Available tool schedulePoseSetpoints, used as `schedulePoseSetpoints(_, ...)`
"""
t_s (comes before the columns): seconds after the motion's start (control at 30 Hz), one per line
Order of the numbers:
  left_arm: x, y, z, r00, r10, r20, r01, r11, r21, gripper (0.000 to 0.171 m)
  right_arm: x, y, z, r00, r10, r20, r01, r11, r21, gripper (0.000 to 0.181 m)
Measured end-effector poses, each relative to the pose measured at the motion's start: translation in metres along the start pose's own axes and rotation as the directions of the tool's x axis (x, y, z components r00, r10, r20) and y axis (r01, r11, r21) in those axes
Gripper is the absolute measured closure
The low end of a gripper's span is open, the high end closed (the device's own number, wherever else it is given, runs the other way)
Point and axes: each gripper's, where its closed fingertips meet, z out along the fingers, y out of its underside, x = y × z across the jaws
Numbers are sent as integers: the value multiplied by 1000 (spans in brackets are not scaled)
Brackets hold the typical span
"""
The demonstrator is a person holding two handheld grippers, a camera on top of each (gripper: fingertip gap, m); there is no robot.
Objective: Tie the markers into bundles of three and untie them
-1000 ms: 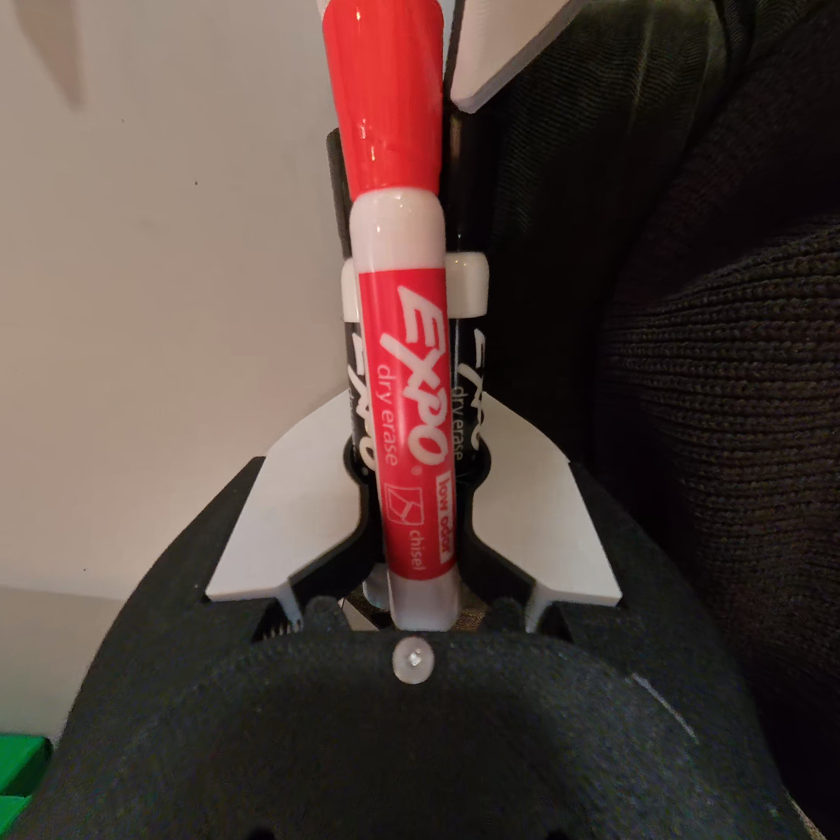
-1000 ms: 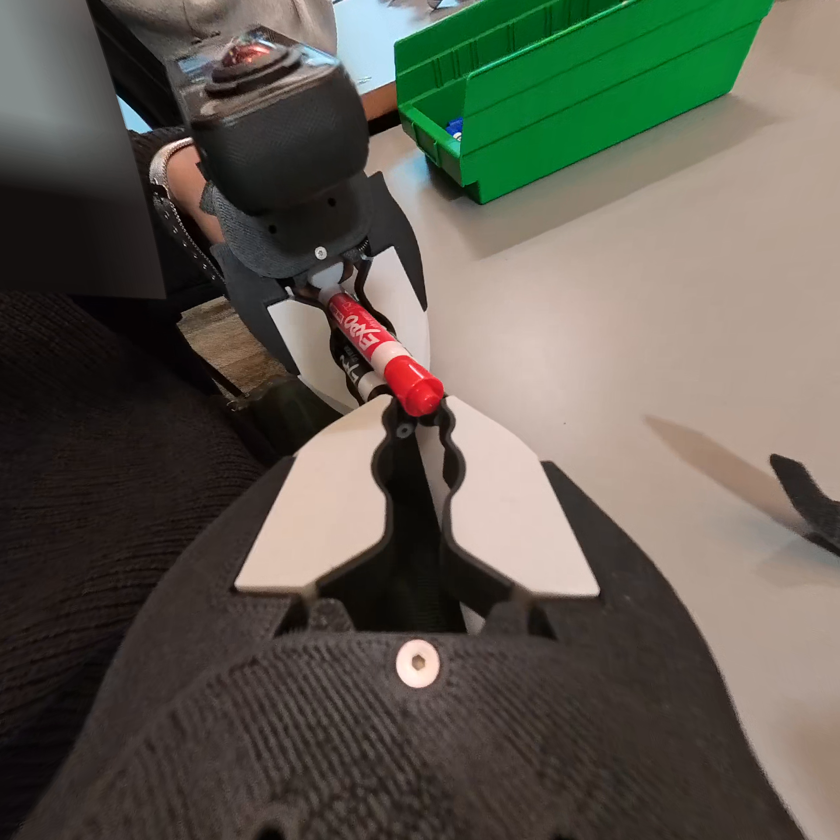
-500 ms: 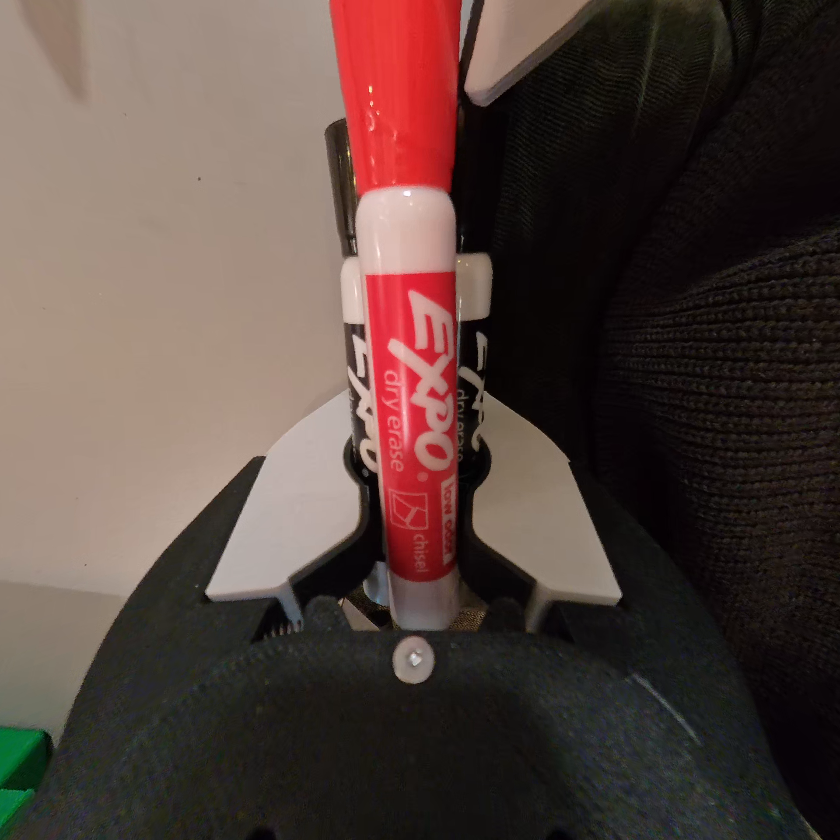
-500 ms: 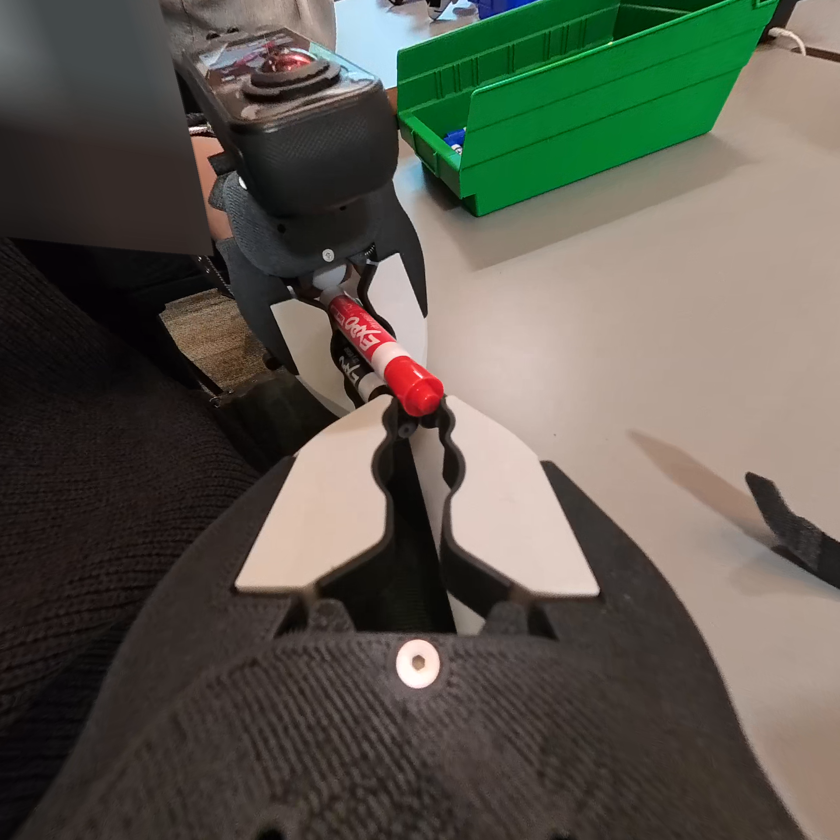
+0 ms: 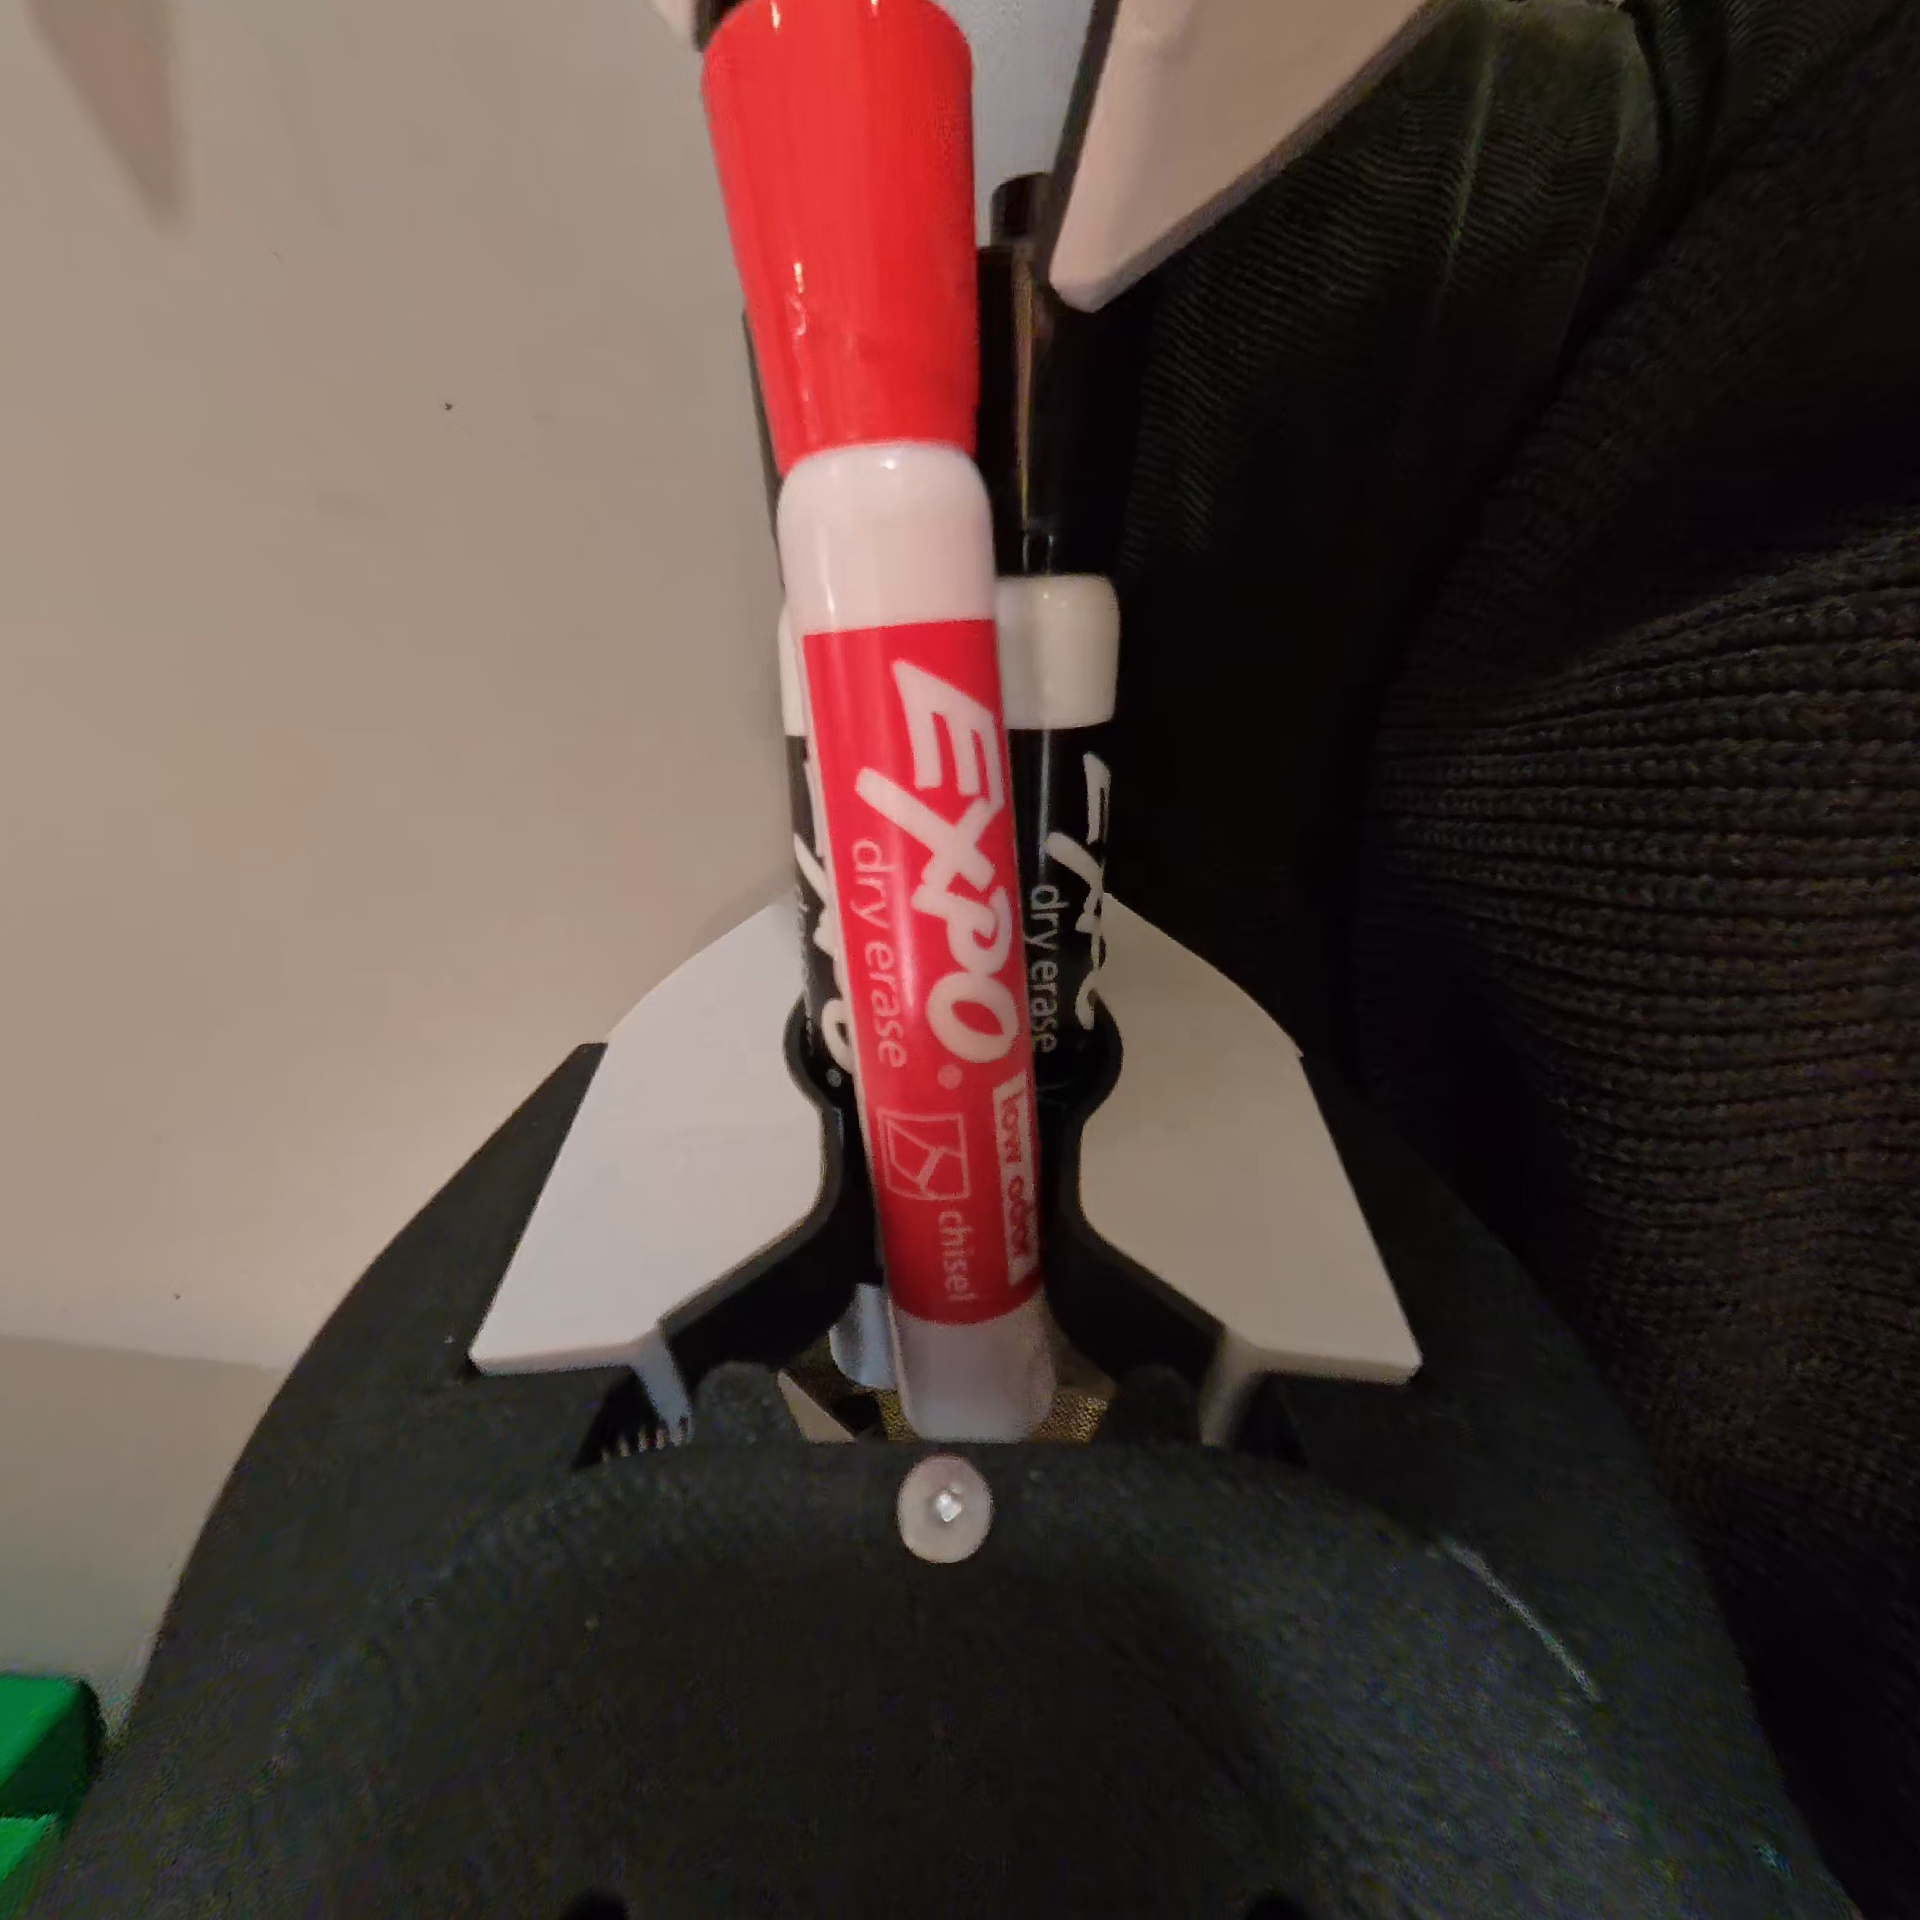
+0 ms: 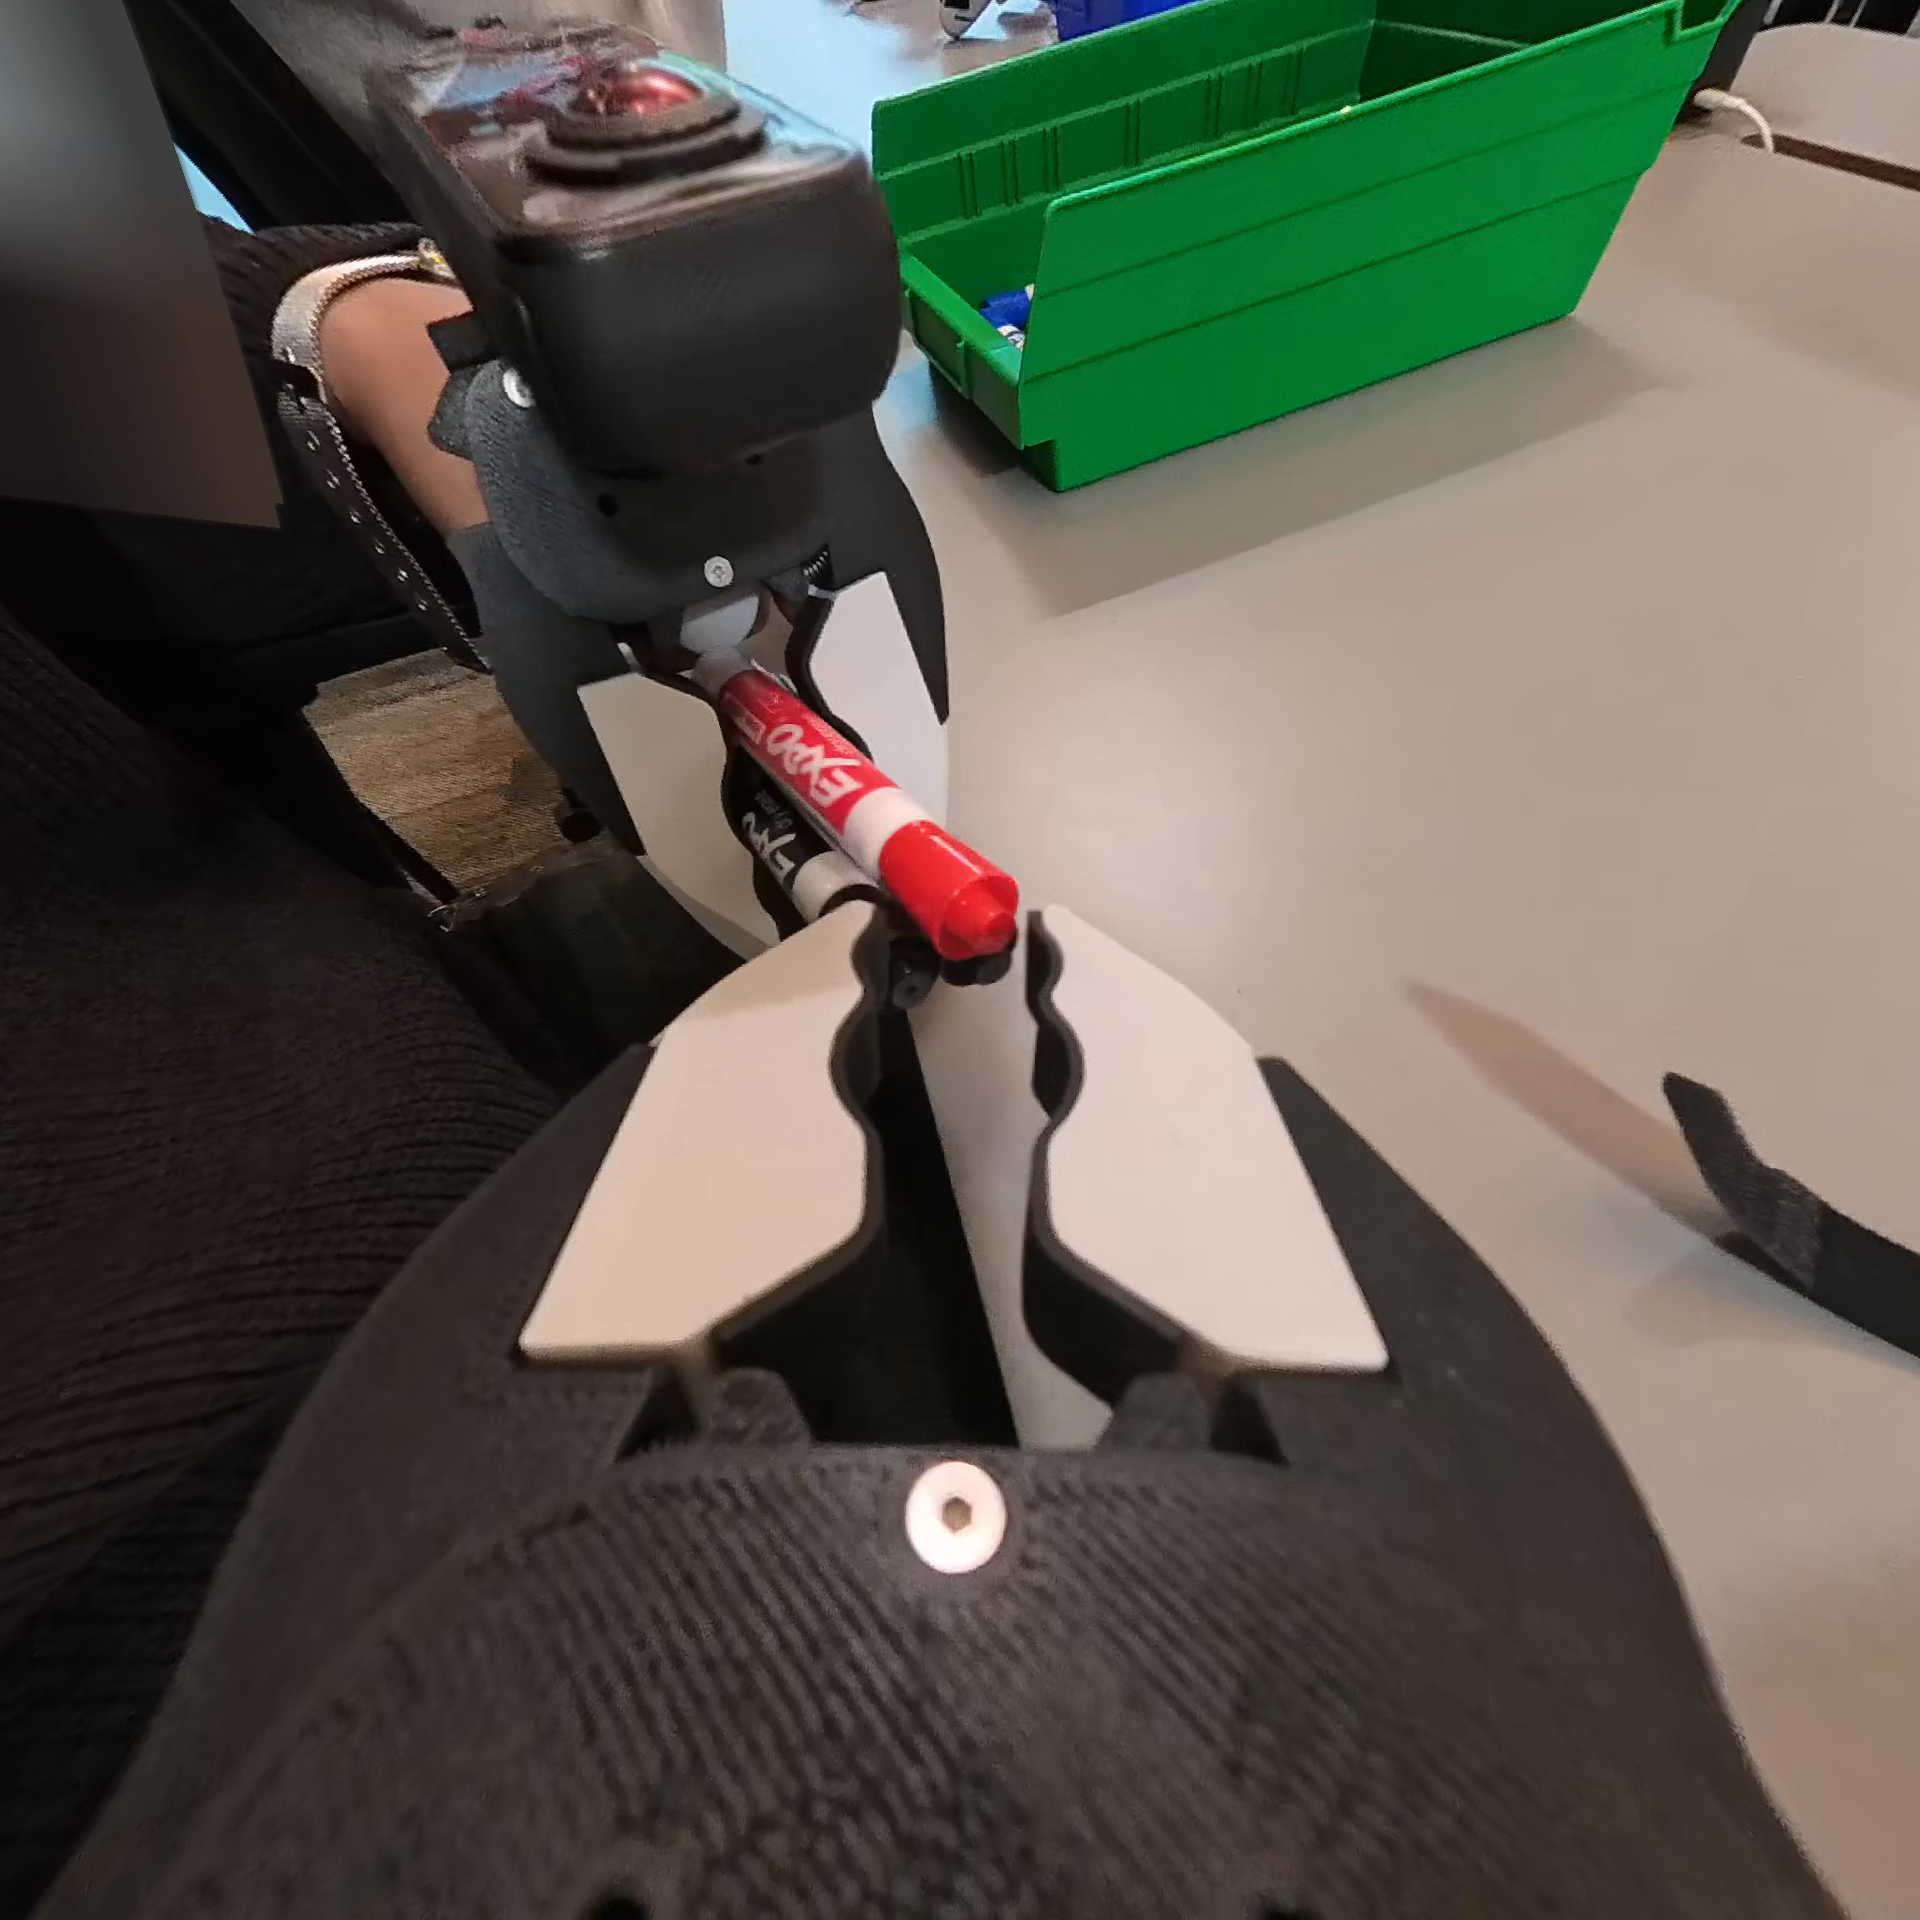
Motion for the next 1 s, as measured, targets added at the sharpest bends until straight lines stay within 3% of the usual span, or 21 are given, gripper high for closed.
schedulePoseSetpoints(0.37, 2, -1, -4, 1000, -8, -28, 9, 999, 35, 129, 2, -12, -1, 999, 43, -5, -42, 997, 60, 146)
schedulePoseSetpoints(0.63, 5, 2, -8, 999, -33, -39, 35, 998, 50, 128, -6, -10, 6, 999, 26, 42, -28, 999, 29, 144)
schedulePoseSetpoints(1.0, 6, 16, -11, 999, -50, -7, 51, 997, 58, 128, -17, -11, 20, 990, -2, 139, 5, 1000, -18, 154)
